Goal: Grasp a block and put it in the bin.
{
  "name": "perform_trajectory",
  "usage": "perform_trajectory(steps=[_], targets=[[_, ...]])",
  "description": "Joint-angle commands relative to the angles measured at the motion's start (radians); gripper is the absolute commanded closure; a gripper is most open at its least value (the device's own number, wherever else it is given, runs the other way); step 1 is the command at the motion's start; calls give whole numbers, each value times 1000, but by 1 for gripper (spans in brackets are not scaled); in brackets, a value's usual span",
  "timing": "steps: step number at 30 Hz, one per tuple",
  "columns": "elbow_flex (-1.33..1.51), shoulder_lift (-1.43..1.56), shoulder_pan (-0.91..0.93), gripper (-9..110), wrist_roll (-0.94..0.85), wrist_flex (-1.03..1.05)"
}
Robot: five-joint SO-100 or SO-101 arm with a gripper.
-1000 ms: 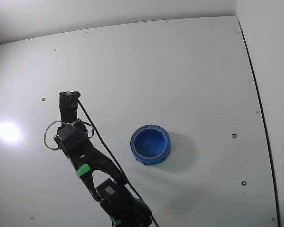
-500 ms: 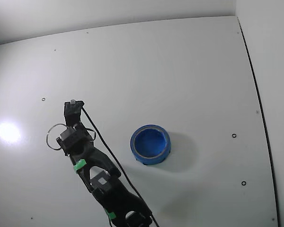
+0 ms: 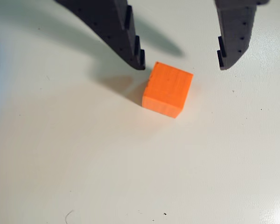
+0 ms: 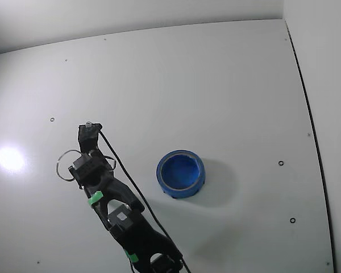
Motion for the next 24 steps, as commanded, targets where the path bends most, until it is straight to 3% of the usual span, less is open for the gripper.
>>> perform_trajectory(steps=[1, 24], targets=[[-94, 32, 0, 79, -15, -18], [-74, -35, 86, 79, -15, -100]])
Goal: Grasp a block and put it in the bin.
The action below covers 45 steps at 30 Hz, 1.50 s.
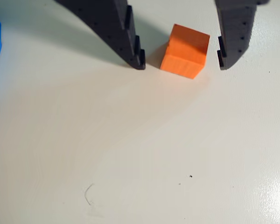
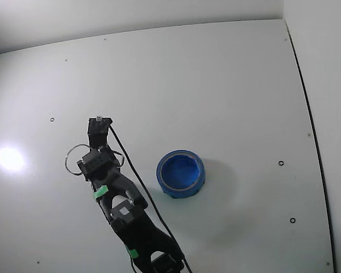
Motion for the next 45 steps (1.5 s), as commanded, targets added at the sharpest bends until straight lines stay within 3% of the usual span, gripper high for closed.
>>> perform_trajectory(steps=[1, 4, 7, 9, 12, 17, 25, 39, 45], targets=[[-63, 21, 8, 79, -15, -9], [-61, 21, 8, 84, -15, -9], [-61, 21, 8, 99, -14, -9], [-61, 23, 8, 103, -9, -8], [-61, 25, 8, 99, 0, -5], [-32, 98, 11, 102, 74, -5], [239, 630, 147, 101, 365, -20], [704, 1272, 414, 101, 209, -31], [884, 1379, 555, 101, 212, -278]])
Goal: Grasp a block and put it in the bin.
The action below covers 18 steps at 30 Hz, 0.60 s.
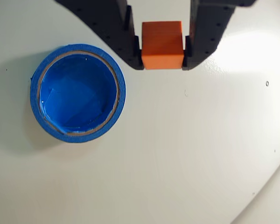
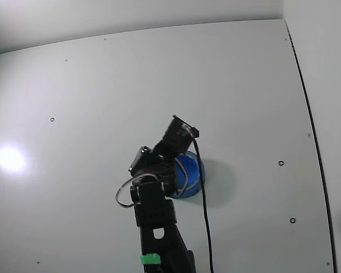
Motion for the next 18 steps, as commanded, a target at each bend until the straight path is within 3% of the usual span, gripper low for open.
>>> perform_trajectory(steps=[1, 9, 18], targets=[[121, 115, 107, 101, -8, -238], [397, 173, 164, 101, -8, -502], [509, 170, 164, 101, -8, -609]])
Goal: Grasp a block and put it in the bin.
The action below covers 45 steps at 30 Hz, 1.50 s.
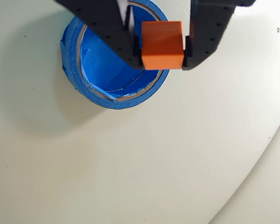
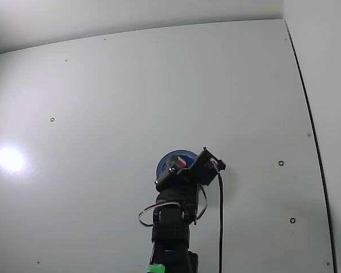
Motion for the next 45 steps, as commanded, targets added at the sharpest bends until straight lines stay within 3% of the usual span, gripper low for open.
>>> perform_trajectory(steps=[1, 13, 25, 32, 40, 45], targets=[[-11, 37, -5, 101, -8, -52], [-8, 32, -5, 101, -8, -43], [-15, -264, -6, 101, -8, -52], [-15, -284, -5, 100, -21, -54], [-15, -284, -6, 83, -25, -54], [-15, -281, -6, 90, -8, -54]])
